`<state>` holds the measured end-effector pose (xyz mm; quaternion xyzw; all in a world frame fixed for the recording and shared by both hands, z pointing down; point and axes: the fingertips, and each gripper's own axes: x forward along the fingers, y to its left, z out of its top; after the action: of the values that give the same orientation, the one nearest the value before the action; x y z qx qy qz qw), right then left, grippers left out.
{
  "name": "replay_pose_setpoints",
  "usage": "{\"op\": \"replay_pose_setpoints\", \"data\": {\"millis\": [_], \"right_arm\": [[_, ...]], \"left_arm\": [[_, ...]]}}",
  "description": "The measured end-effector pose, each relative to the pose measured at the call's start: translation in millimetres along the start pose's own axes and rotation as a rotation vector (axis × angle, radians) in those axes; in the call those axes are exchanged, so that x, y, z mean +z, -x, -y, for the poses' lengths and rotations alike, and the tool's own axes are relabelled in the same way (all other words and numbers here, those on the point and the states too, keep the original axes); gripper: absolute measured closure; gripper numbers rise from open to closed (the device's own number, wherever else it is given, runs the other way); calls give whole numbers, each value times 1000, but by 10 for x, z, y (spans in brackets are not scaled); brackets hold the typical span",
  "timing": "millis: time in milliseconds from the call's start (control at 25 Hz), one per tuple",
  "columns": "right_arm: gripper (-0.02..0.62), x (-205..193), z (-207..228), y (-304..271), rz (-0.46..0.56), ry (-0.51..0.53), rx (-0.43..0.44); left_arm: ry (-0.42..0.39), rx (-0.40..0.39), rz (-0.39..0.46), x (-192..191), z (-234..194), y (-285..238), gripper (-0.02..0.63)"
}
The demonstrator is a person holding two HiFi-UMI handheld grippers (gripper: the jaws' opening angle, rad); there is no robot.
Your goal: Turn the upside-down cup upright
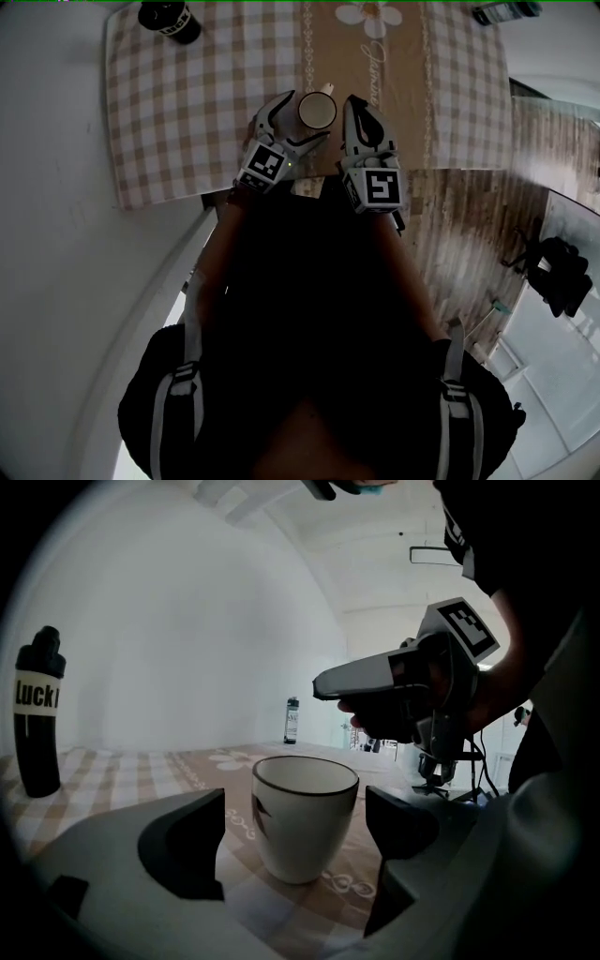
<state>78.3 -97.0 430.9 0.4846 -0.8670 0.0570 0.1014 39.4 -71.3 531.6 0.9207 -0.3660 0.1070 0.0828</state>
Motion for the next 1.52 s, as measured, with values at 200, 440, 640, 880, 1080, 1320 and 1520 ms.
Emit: {"op": "replay_pose_setpoints", "data": {"millis": [200, 440, 640, 880, 1080, 1320, 1520], "right_arm": [[594, -54, 119, -61, 10, -6, 39], [594, -36, 273, -99, 16, -20, 42], [594, -111, 362, -42, 6, -39, 8], [594, -179, 419, 20, -7, -53, -28], [594, -172, 409, 18, -2, -48, -38], [594, -168, 380, 62, -1, -45, -50], [594, -252, 420, 115, -20, -36, -68]], "left_arm": [[-9, 33, -32, -66, -9, -112, 138], [-30, 48, -44, -27, 18, -219, 158], [-37, 49, -35, -21, -18, -273, 158], [-30, 24, -36, -13, 24, -325, 173], [-15, 8, -41, -13, 28, -338, 186], [-18, 2, -35, -1, 34, -335, 186], [-34, -40, -49, -22, 55, -320, 187]]}}
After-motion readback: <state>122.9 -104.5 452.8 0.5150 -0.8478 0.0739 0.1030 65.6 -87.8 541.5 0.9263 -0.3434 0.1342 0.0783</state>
